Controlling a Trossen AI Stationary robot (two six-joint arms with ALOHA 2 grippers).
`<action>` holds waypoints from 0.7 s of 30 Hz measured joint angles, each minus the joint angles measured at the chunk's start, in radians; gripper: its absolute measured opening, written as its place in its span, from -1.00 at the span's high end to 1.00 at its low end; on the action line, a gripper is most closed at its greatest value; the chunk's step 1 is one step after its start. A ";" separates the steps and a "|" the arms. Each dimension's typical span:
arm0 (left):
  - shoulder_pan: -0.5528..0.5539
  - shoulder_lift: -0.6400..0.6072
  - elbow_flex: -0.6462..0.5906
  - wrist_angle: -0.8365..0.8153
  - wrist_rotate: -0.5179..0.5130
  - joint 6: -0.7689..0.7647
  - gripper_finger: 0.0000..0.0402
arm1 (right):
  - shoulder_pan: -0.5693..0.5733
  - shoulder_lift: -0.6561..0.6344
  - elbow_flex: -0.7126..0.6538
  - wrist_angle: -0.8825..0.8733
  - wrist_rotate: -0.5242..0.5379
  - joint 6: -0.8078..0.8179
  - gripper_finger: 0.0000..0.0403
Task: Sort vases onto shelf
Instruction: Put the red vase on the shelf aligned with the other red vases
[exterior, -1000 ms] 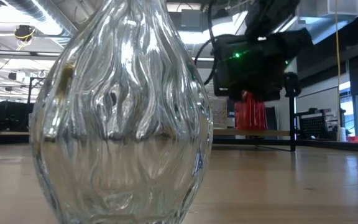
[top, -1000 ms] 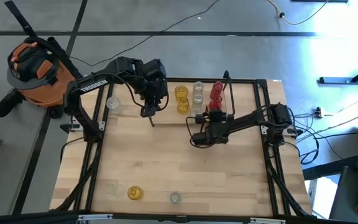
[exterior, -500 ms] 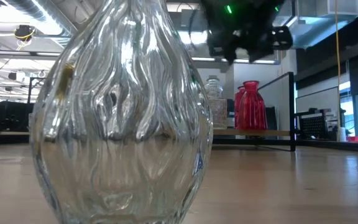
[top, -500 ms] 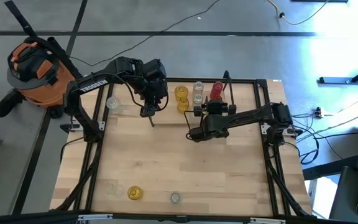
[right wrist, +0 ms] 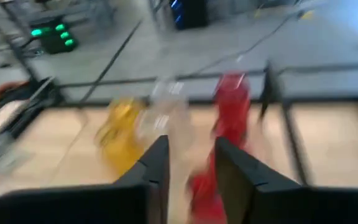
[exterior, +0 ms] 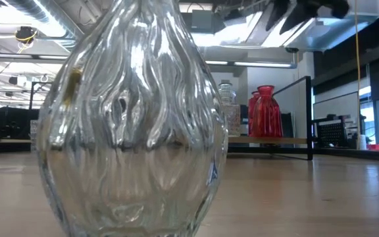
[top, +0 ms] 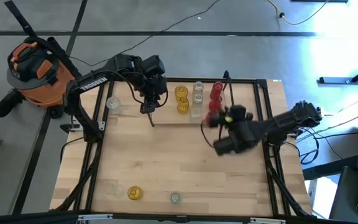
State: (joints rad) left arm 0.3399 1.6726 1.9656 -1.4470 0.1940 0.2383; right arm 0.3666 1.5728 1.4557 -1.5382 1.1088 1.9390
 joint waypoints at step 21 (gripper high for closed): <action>0.141 0.000 0.001 0.028 0.090 0.060 0.35 | 0.080 0.001 -0.607 1.222 -0.047 0.143 1.00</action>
State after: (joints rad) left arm 0.4812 1.6730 1.9663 -1.4193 0.2840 0.2985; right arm 0.4466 1.5734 0.8485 -0.3162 1.0619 2.0819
